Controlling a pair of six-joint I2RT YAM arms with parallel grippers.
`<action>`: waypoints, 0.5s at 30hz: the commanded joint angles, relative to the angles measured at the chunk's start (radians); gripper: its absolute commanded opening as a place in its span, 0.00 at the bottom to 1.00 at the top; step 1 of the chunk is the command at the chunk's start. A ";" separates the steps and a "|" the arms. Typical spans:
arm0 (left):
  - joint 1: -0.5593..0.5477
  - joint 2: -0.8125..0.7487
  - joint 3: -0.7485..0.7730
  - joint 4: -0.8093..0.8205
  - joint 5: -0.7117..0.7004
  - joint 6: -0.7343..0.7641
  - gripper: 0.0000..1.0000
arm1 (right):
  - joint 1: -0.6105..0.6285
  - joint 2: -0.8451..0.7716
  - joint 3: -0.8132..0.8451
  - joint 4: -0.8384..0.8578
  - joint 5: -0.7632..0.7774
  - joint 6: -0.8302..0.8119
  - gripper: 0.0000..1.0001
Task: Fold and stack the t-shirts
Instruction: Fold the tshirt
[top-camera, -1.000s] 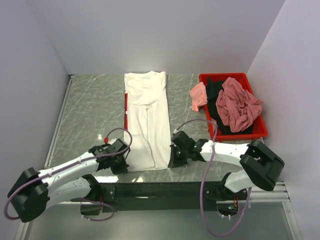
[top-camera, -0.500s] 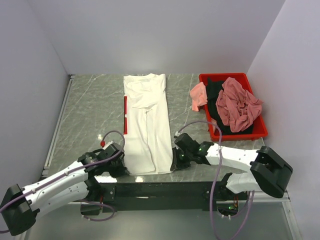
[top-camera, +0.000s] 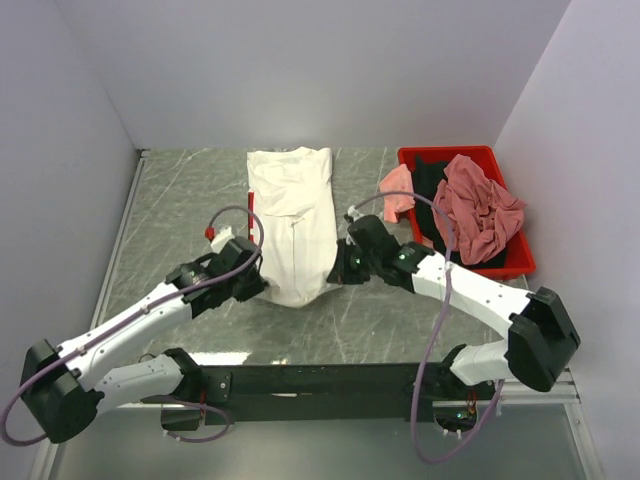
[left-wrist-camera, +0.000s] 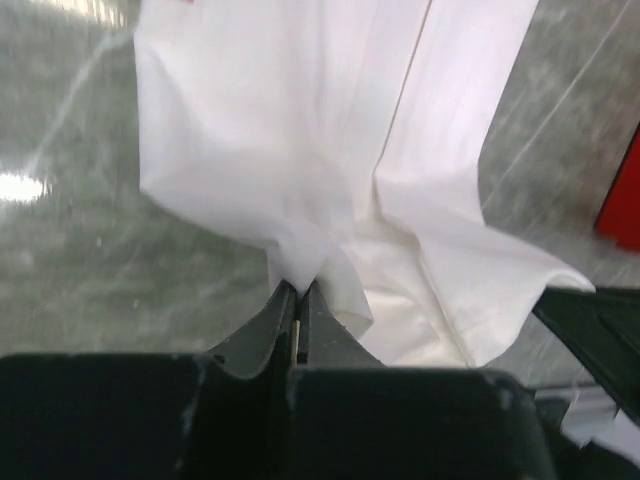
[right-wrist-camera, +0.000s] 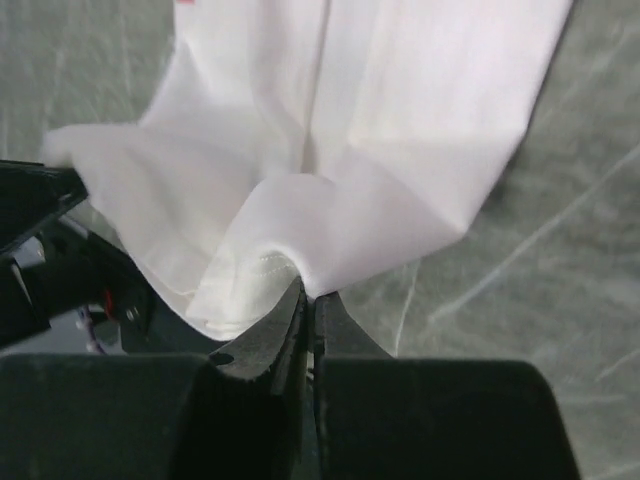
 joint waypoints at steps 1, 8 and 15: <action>0.072 0.059 0.072 0.086 -0.097 0.084 0.00 | -0.046 0.058 0.124 -0.015 0.076 -0.067 0.00; 0.237 0.123 0.109 0.268 -0.006 0.194 0.00 | -0.124 0.164 0.269 -0.045 0.084 -0.107 0.00; 0.318 0.225 0.200 0.317 0.029 0.289 0.00 | -0.175 0.264 0.373 -0.045 0.061 -0.139 0.00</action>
